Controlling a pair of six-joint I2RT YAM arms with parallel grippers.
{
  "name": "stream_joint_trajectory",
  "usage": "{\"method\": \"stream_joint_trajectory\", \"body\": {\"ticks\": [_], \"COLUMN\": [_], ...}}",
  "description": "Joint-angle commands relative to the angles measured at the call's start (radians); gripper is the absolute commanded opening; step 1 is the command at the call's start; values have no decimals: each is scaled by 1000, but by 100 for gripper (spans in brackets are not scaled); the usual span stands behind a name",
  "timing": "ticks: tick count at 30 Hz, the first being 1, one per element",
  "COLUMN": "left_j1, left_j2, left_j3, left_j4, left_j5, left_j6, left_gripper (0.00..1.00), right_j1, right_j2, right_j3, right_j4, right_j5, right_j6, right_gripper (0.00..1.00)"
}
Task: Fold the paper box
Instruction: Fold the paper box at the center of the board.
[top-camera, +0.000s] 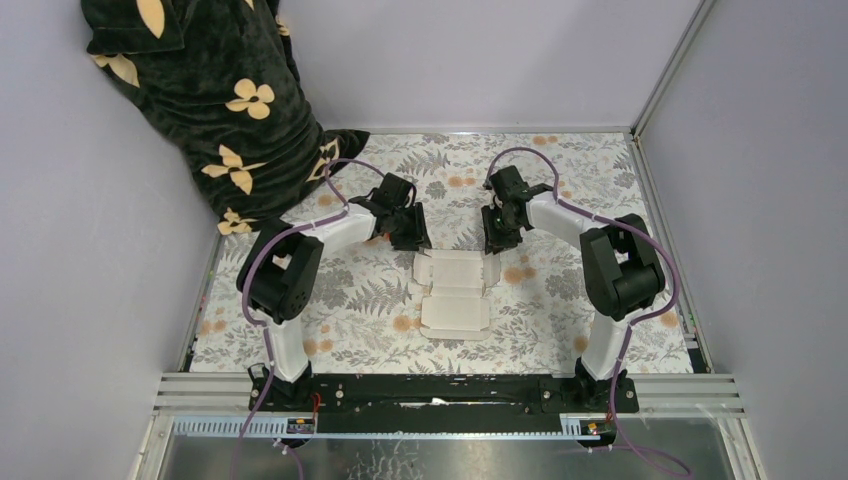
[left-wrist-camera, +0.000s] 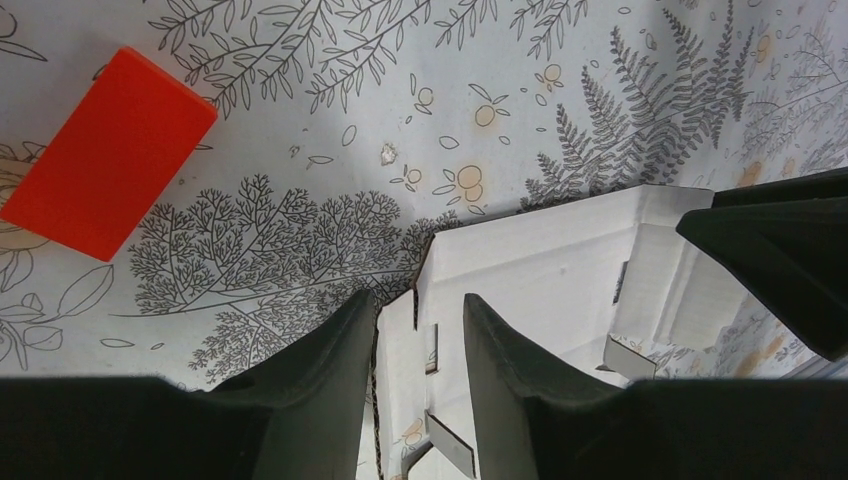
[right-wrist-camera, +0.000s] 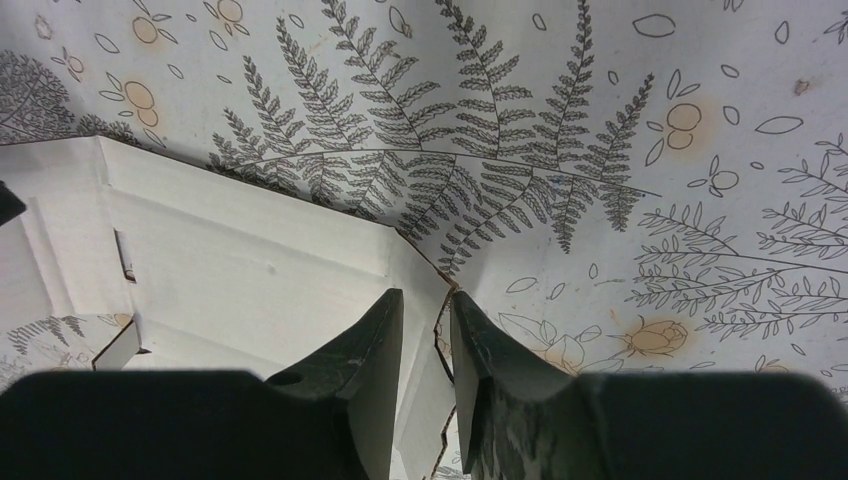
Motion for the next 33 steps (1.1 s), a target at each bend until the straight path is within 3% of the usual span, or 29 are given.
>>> {"method": "stream_joint_trajectory", "body": {"ticks": [1,19,33], "left_j1": [-1,-26,-29], "left_j2": [31,69,52], "left_j3": [32,102,95], "left_j4": [44,24,11], "left_j5": [22,24,10], "left_j6": [-4,-10,-1], "left_gripper": [45,44,44], "right_j1": [-4,-4,-7], "right_j2": [-7,-2,-1], "right_j3": [52,76,48], "right_j4": [-9,-15,-14], "right_j5": [-19,-38,17], "right_j6": [8,8,9], "right_gripper": [31,27,31]}}
